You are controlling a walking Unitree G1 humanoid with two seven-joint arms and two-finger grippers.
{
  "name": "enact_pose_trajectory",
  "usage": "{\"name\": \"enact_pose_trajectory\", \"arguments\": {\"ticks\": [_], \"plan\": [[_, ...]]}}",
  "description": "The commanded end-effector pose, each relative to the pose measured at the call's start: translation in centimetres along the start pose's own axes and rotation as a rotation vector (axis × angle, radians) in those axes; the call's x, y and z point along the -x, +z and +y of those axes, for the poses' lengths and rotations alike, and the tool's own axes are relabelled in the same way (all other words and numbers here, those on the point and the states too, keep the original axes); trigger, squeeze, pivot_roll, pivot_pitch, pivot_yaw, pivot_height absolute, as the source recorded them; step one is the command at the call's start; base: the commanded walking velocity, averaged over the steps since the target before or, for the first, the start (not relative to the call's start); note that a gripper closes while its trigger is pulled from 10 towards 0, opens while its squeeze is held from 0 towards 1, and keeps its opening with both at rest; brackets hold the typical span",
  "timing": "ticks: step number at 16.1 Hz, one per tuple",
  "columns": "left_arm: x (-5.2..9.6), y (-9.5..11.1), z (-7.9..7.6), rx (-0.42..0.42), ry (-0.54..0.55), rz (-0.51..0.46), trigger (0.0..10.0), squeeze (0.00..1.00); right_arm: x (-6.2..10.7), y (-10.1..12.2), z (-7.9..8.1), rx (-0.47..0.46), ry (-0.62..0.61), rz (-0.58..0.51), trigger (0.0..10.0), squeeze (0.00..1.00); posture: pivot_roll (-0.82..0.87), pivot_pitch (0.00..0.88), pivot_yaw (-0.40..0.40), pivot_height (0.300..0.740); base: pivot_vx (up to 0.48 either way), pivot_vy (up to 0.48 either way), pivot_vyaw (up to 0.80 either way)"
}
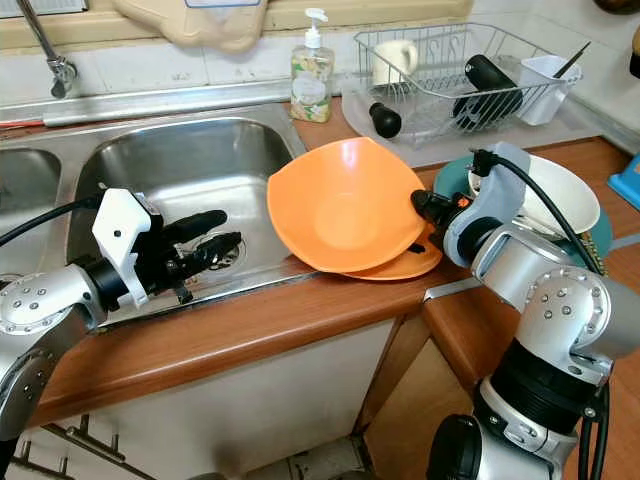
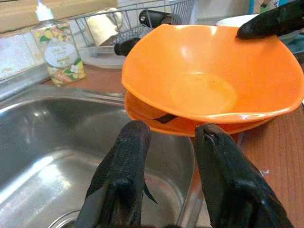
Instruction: Kitchen organization
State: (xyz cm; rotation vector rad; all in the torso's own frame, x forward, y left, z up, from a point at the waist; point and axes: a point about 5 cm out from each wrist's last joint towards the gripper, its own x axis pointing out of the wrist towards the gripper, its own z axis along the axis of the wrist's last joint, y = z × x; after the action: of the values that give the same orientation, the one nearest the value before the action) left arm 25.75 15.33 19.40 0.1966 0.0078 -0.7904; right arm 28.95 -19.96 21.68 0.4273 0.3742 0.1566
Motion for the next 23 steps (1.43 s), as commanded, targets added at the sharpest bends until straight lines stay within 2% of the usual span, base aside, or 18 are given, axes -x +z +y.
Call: {"name": "enact_pose_trajectory", "arguments": {"ticks": [1, 3, 5, 7, 8, 10, 11, 12, 14, 15, 16, 20, 22, 23], "plan": [[-0.3, 0.4, 0.1, -0.012, 0.010, -0.007, 10.0, 0.00, -0.2, 0.1, -0.2, -0.012, -0.026, 0.007, 0.0, 0.00, -0.05, 0.000, -0.018, 0.740, 0.000, 0.000, 0.00], [-0.5, 0.7, 0.4, 0.013, 0.028, -0.027, 10.0, 0.00, -0.1, 0.8, 0.1, -0.014, 0.008, -0.043, 0.0, 0.00, -0.05, 0.000, -0.016, 0.740, 0.000, 0.000, 0.00], [-0.8, 0.9, 0.5, 0.060, 0.047, -0.054, 10.0, 0.00, 0.2, 2.0, 1.1, 0.023, 0.083, -0.135, 0.0, 0.00, -0.05, 0.000, -0.009, 0.740, 0.000, 0.000, 0.00], [-1.1, 1.0, 0.5, 0.102, 0.053, -0.078, 10.0, 0.00, 0.3, 2.5, 1.7, 0.037, 0.123, -0.172, 0.0, 0.00, -0.05, 0.000, -0.007, 0.740, 0.000, 0.000, 0.00], [-1.3, 0.9, 0.6, 0.156, 0.059, -0.099, 10.0, 1.00, 0.4, 2.9, 2.1, 0.042, 0.151, -0.196, 0.0, 0.00, -0.06, 0.000, -0.004, 0.740, 0.000, 0.000, 0.00], [-1.6, 0.8, 0.7, 0.237, 0.079, -0.135, 10.0, 1.00, 0.5, 3.6, 2.6, 0.037, 0.187, -0.252, 0.0, 0.00, -0.05, 0.000, 0.006, 0.740, 0.000, 0.000, 0.00], [-1.7, 0.8, 0.7, 0.265, 0.083, -0.148, 10.0, 0.26, 0.5, 3.8, 2.7, 0.030, 0.196, -0.272, 0.0, 0.00, -0.05, 0.000, 0.009, 0.740, 0.000, 0.000, 0.00], [-1.8, 0.7, 0.6, 0.313, 0.082, -0.167, 10.0, 0.00, 0.5, 4.3, 2.8, 0.019, 0.205, -0.305, 0.0, 0.00, -0.05, 0.000, 0.013, 0.740, 0.000, 0.000, 0.00], [-1.9, 0.6, 0.5, 0.355, 0.070, -0.179, 10.0, 0.00, 0.5, 4.6, 2.9, 0.005, 0.211, -0.334, 0.0, 0.00, -0.05, 0.000, 0.017, 0.740, 0.000, 0.000, 0.00], [-2.0, 0.4, 0.3, 0.434, 0.052, -0.200, 10.0, 0.00, 0.7, 5.3, 3.3, -0.011, 0.231, -0.383, 0.0, 0.00, -0.05, 0.000, 0.026, 0.740, 0.000, 0.000, 0.00], [-2.1, 0.3, 0.2, 0.477, 0.047, -0.211, 10.0, 0.00, 0.8, 5.7, 3.5, -0.019, 0.244, -0.407, 0.0, 0.00, -0.05, 0.000, 0.026, 0.740, 0.000, 0.000, 0.00], [-2.7, 0.3, 0.2, 0.593, 0.020, -0.259, 10.0, 0.00, 0.9, 5.9, 4.2, 0.015, 0.280, -0.427, 0.0, 0.00, -0.05, 0.000, 0.035, 0.740, 0.000, 0.000, 0.00], [-3.9, 0.0, -0.2, 0.736, -0.072, -0.283, 10.0, 0.00, 1.1, 5.6, 5.8, 0.038, 0.364, -0.434, 0.0, 0.00, -0.05, 0.000, 0.046, 0.740, 0.000, 0.000, 0.00], [-4.4, -0.3, -0.3, 0.772, -0.095, -0.275, 10.0, 0.00, 1.2, 5.5, 6.4, 0.048, 0.405, -0.434, 0.0, 0.00, -0.05, 0.000, 0.049, 0.740, 0.000, 0.000, 0.00]]}}
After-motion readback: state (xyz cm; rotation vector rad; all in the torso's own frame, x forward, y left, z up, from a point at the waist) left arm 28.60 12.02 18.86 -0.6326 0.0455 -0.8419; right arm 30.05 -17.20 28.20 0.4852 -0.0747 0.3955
